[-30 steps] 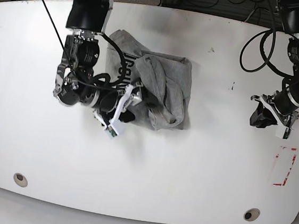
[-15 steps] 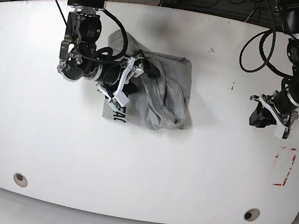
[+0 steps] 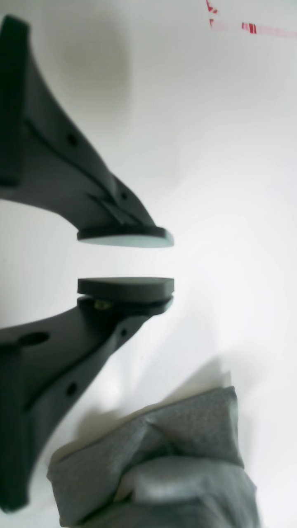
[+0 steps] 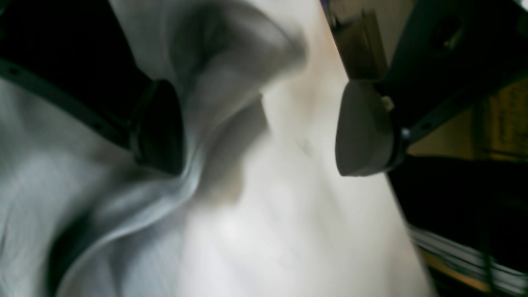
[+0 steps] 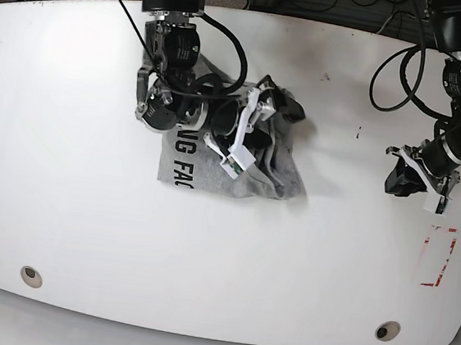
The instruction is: Layout the t-shirt on the table in an organized manner, then fold the t-shirt properly
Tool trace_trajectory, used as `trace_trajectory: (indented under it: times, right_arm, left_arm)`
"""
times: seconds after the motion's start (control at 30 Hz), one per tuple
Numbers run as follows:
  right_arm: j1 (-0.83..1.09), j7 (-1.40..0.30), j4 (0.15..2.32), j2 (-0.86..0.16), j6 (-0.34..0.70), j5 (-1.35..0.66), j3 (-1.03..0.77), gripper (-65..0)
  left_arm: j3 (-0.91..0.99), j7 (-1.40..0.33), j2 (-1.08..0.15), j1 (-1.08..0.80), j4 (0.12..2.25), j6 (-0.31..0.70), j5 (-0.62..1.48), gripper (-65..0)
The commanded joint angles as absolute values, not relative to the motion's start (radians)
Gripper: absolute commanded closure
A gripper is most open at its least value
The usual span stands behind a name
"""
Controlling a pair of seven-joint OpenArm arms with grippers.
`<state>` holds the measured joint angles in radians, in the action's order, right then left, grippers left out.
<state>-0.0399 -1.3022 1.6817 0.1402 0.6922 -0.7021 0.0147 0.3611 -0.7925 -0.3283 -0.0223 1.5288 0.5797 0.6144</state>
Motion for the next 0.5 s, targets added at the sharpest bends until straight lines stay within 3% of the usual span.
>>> trace_trajectory:
  times: [0.0,0.47]
  right_arm:
    - [-0.079,-1.279,1.659,0.157,0.698,-0.725,0.033,-53.7]
    - [-0.183,-1.259,1.62,0.157,0.698,-0.727,-0.001,-53.7]
  left_arm:
    - [0.367,-0.768,-0.344,-0.01,1.552,0.584,0.633,-12.1]
    - [0.363,-0.768,-0.348,-0.015,1.555,0.584,0.634,-12.1]
